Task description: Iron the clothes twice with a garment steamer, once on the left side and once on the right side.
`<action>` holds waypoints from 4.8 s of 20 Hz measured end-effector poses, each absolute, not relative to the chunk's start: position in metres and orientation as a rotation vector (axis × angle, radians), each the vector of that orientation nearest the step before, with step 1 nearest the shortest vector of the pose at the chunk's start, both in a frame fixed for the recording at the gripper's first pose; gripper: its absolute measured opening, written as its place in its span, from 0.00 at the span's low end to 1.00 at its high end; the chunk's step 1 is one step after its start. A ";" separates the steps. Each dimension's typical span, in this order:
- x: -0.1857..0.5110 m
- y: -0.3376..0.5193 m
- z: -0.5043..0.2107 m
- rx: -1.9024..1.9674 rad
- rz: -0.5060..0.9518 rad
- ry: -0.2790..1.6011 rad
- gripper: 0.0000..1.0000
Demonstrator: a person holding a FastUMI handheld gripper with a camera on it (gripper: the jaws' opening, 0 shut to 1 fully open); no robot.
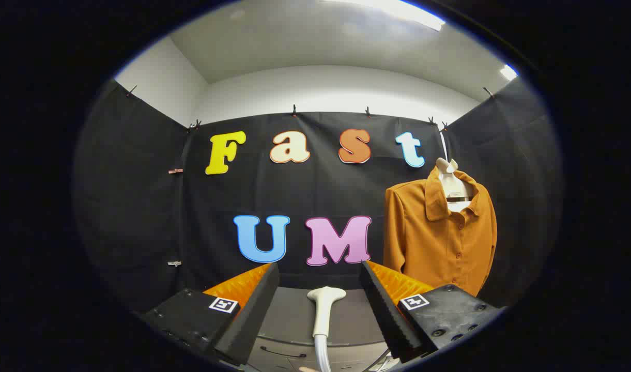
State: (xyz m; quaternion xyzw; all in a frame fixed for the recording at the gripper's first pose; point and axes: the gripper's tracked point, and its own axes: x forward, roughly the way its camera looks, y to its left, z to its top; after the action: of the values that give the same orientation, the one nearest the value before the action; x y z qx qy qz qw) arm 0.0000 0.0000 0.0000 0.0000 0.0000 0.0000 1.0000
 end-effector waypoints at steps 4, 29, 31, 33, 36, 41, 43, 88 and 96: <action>0.003 -0.012 -0.002 -0.001 -0.051 0.007 0.99; 0.007 -0.005 -0.010 0.009 -0.089 0.034 0.99; 0.008 0.002 -0.011 0.019 -0.092 0.033 0.99; 0.009 0.004 -0.015 0.015 -0.114 0.039 0.98; 0.012 0.011 -0.018 0.020 -0.137 0.040 0.98; 0.013 0.015 -0.029 0.026 -0.156 0.043 0.98; 0.017 0.015 -0.039 0.027 -0.156 0.071 0.98; 0.202 -0.032 -0.318 0.050 -0.117 0.960 0.68; 0.203 -0.024 -0.305 0.036 -0.057 0.901 0.46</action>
State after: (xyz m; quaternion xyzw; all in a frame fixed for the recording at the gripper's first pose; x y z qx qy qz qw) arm 0.2031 -0.0236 -0.3054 0.0173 0.4352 -0.0276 0.8997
